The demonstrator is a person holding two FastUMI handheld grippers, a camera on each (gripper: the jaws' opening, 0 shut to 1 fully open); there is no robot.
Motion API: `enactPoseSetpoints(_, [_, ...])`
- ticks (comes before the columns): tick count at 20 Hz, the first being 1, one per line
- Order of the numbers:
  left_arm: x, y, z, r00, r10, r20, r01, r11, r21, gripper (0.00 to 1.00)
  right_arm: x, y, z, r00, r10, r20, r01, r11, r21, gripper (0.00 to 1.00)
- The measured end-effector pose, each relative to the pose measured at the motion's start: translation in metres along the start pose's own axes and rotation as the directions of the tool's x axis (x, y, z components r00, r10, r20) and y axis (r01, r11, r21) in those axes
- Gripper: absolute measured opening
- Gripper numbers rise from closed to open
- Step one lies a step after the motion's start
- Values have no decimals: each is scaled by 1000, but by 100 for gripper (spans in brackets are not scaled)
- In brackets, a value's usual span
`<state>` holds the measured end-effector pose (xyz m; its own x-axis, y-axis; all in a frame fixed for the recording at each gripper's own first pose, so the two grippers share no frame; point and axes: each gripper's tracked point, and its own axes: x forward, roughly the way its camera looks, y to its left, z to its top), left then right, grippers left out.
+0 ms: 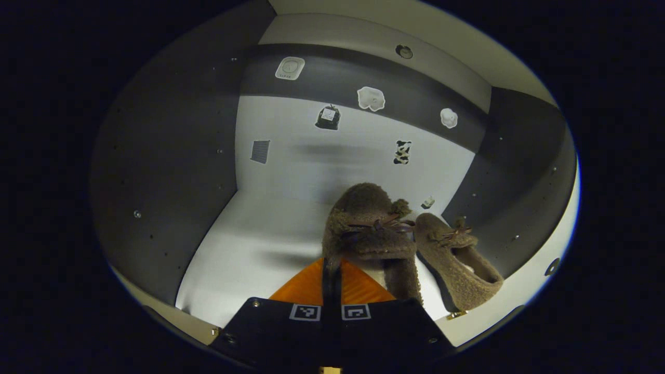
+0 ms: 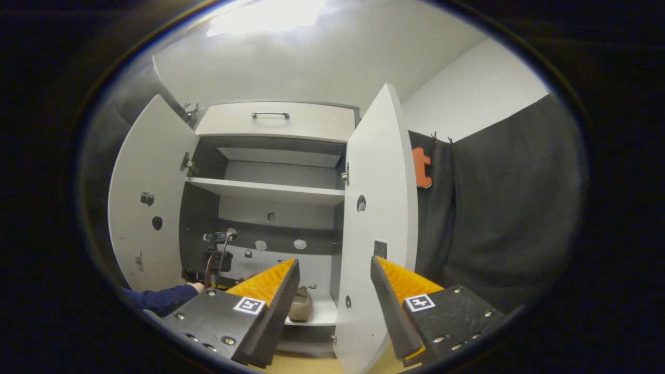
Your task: Grab one shoe with the right hand and put it into the shoe cabinet, grab the other shoe with the left hand and put it into the shoe cabinet; then close the right door with the right hand and the left door with the left hand.
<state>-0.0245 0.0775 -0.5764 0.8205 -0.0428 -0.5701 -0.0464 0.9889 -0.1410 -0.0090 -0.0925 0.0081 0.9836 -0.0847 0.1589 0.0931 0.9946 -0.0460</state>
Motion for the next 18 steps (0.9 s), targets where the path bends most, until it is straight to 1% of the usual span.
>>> enactPoseSetpoints(1, [5, 1, 0, 1000, 7, -2, -7, 1000, 14, 3, 1, -1, -1, 1000, -3, -1, 3, 1000, 0, 82])
enactPoseSetpoints(2, [8, 2, -1, 1000, 12, -7, -12, 1000, 19, 1, 3, -1, -3, 1000, -1, -4, 2, 1000, 5, 82])
enactPoseSetpoints(3, [12, 2, -2, 1000, 17, -9, -17, 1000, 21, 0, 4, -1, -4, 1000, 4, -8, -3, 1000, 11, 82])
enactPoseSetpoints(6, [15, 2, -2, 1000, 17, 5, -17, 999, 35, 1, 8, -2, -6, 1000, 12, -13, -12, 1000, 22, 82])
enactPoseSetpoints(7, [17, 1, -1, 1000, 15, 10, -16, 999, 42, 3, 9, -2, -6, 1000, 13, -13, -13, 1000, 23, 82])
enactPoseSetpoints(8, [17, 1, -2, 1000, 15, 10, -15, 999, 48, 1, 9, -1, -6, 1000, 15, -14, -14, 1000, 23, 82])
enactPoseSetpoints(9, [17, 1, -1, 1000, 11, 15, -12, 999, 49, 1, 9, 0, -6, 1000, 17, -14, -17, 1000, 23, 82])
enactPoseSetpoints(10, [16, 1, 0, 1000, 7, 17, -8, 999, 49, 5, 9, 0, -7, 1000, 18, -12, -18, 1000, 23, 83])
enactPoseSetpoints(11, [16, -2, 0, 1000, -7, 16, 6, 999, 48, 6, 9, 1, -5, 1000, 22, -9, -21, 999, 25, 83])
enactPoseSetpoints(12, [14, -3, -1, 1000, -15, 14, 14, 999, 44, 12, 8, 2, -4, 1000, 25, -8, -25, 999, 28, 83])
enactPoseSetpoints(13, [10, -3, -2, 1000, -18, 12, 17, 999, 38, 16, 7, 2, -3, 1000, 30, -7, -29, 999, 29, 83])
enactPoseSetpoints(14, [6, -3, 0, 1000, -22, 12, 22, 999, 29, 31, 6, 2, -2, 999, 32, -5, -32, 999, 28, 82])
enactPoseSetpoints(16, [-5, -11, -1, 998, -56, 21, 56, 998, 8, 52, 5, 0, 1, 1000, 27, 1, -27, 999, 31, 82])
enactPoseSetpoints(17, [-11, -14, 0, 997, -73, 31, 73, 997, 5, 65, 3, -1, 2, 1000, 27, 5, -27, 999, 37, 82])
enactPoseSetpoints(18, [-18, -17, 4, 995, -85, 46, 84, 996, 10, 70, 1, -1, 4, 1000, 29, 7, -29, 999, 44, 80])
